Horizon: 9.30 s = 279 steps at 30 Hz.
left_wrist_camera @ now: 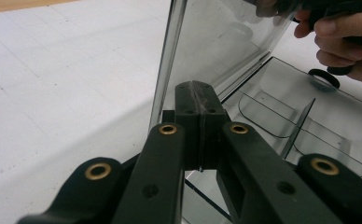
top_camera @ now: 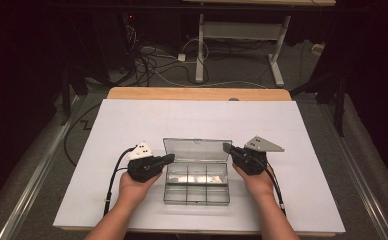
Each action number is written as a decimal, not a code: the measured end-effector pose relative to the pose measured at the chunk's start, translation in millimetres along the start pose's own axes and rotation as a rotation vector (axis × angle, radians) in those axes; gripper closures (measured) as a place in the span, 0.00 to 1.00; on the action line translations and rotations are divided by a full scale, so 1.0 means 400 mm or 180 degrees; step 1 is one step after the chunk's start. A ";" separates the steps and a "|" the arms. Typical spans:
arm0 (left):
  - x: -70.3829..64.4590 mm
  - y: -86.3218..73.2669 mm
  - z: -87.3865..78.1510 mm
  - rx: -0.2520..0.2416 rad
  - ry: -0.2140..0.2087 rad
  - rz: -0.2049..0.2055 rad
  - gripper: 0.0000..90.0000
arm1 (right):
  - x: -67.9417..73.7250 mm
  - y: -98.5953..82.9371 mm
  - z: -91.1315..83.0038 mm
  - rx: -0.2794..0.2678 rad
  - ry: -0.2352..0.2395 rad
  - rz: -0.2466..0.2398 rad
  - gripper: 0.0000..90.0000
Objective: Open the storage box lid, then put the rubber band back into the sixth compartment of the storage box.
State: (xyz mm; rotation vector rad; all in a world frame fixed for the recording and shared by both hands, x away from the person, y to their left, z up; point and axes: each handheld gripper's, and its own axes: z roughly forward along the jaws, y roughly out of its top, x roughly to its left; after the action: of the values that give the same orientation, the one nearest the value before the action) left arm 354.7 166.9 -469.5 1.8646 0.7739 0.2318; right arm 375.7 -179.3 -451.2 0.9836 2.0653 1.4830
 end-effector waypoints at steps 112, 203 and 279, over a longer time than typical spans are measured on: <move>0.164 0.025 0.124 0.0846 0.0501 -0.0483 0.97 | -0.076 -0.025 0.154 0.1061 -0.0438 0.0302 1.00; 0.012 -0.144 -0.135 0.0447 0.0450 -0.0042 0.00 | 0.037 -0.134 -0.156 0.0695 -0.0398 -0.0035 0.00; 0.002 -0.145 -0.132 0.0480 0.0403 0.0122 0.00 | -0.041 -0.170 -0.244 0.1166 -0.0598 0.0026 0.92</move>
State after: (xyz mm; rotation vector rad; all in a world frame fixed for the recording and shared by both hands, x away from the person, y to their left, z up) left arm 305.8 221.1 -498.6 2.0234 0.8626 0.3261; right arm 299.6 -266.9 -482.0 1.2150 2.2357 0.9873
